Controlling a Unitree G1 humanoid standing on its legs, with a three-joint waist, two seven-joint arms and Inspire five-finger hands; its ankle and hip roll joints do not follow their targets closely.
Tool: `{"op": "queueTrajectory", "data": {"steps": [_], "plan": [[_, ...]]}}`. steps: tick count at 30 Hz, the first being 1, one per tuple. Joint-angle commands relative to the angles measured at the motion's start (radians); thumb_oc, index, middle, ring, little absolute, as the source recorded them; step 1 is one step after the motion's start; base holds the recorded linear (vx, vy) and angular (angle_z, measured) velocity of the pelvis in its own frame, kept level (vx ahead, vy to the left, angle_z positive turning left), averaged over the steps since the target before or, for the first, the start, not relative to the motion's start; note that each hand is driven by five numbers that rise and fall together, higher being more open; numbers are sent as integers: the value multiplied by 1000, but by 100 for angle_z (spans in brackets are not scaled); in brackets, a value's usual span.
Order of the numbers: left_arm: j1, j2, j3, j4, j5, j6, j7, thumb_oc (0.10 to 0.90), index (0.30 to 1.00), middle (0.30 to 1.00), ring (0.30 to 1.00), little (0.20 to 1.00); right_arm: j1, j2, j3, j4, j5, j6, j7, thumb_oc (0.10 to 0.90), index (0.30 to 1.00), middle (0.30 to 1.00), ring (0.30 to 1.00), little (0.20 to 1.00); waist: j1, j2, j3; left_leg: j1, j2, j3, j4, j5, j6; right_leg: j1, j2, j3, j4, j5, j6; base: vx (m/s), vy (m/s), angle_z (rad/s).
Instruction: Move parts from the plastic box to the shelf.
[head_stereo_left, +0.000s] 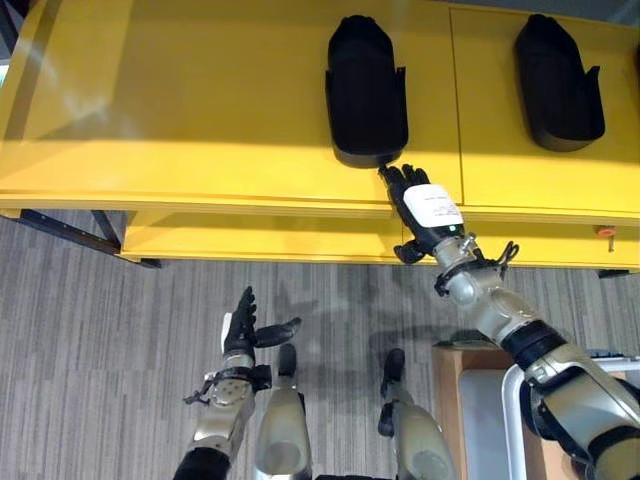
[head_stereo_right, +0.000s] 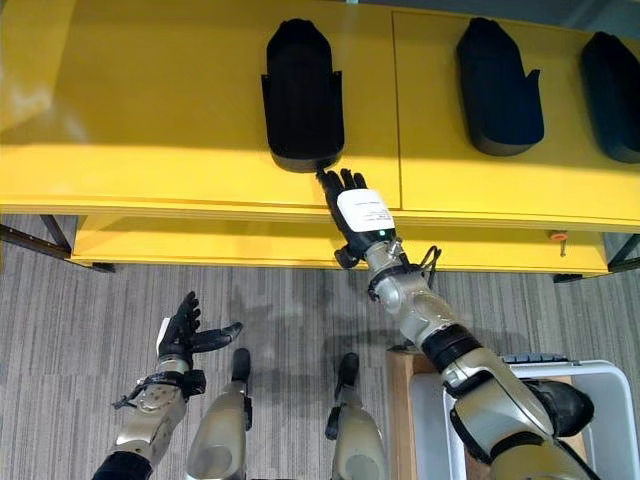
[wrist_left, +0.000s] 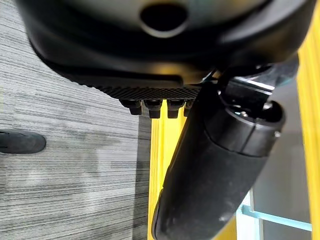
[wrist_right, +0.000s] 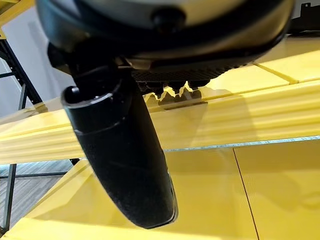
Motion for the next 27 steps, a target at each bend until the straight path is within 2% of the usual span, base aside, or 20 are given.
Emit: {"op": "queueTrajectory", "data": {"steps": [1, 27], "plan": [[1, 26, 4, -76, 12, -90, 15, 900, 1000, 1000, 1000, 1000, -105, 31, 67, -1, -5, -23, 17, 900, 1000, 1000, 1000, 1000, 42, -29, -39, 2, 37, -47, 23, -89, -4, 29, -75, 21, 76, -57, 10, 0, 0, 0], [0, 35, -9, -74, 2, -99, 19, 900, 1000, 1000, 1000, 1000, -171, 56, 83, 31, -1, -10, 3, 900, 1000, 1000, 1000, 1000, 57, -23, -30, -19, 27, -56, 35, -91, 1, 22, -82, 16, 72, -51, 10, 0, 1, 0]]}}
